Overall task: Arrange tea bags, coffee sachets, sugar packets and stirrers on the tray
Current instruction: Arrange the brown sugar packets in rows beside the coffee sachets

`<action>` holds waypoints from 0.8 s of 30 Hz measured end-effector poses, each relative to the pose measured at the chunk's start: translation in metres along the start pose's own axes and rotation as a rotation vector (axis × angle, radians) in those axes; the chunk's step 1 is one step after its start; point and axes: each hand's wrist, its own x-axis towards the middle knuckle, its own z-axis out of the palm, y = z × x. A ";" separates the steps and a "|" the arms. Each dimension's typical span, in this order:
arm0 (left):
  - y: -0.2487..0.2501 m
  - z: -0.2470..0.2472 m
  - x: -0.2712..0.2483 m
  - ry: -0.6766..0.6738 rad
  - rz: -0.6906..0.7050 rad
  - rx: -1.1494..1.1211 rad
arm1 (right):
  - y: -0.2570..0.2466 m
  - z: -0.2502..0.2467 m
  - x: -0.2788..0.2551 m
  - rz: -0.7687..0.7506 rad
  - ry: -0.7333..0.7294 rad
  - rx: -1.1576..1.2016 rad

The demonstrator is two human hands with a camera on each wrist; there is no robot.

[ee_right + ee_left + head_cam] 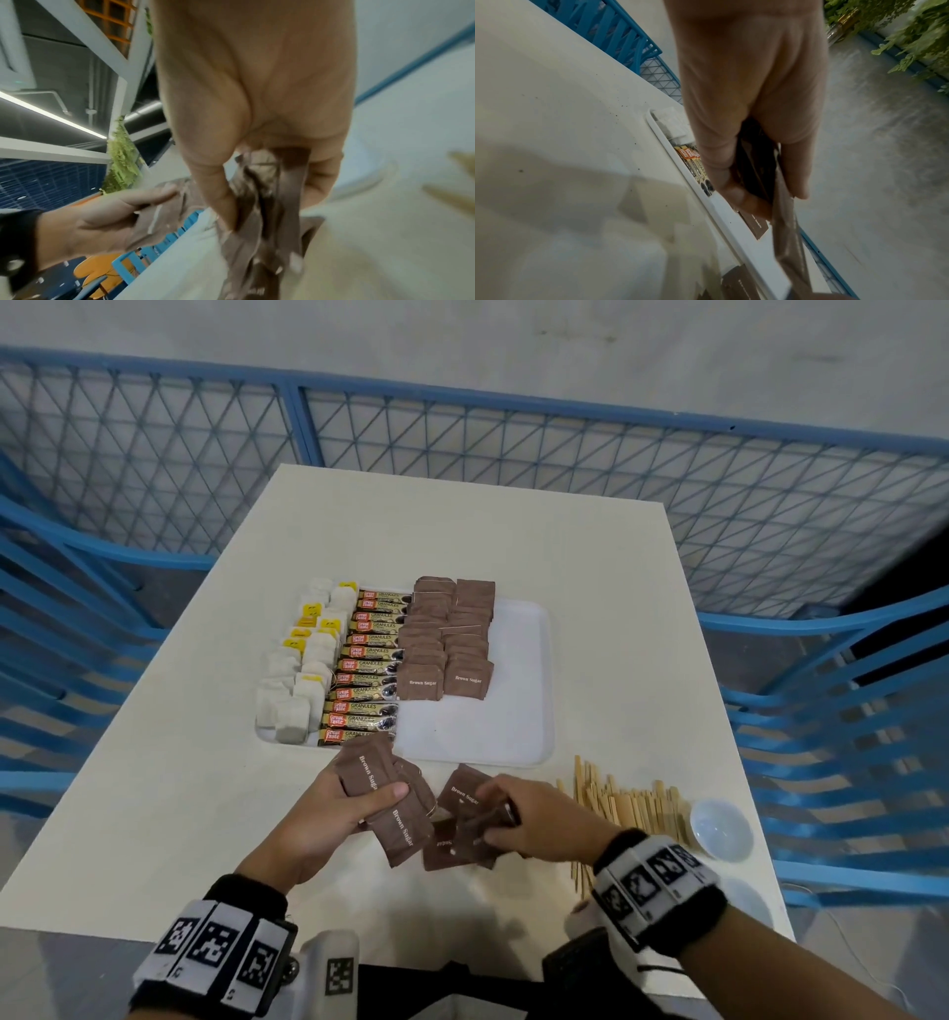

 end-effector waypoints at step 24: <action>0.007 -0.021 0.002 -0.057 0.017 0.066 | -0.019 0.049 0.052 0.279 0.388 -0.197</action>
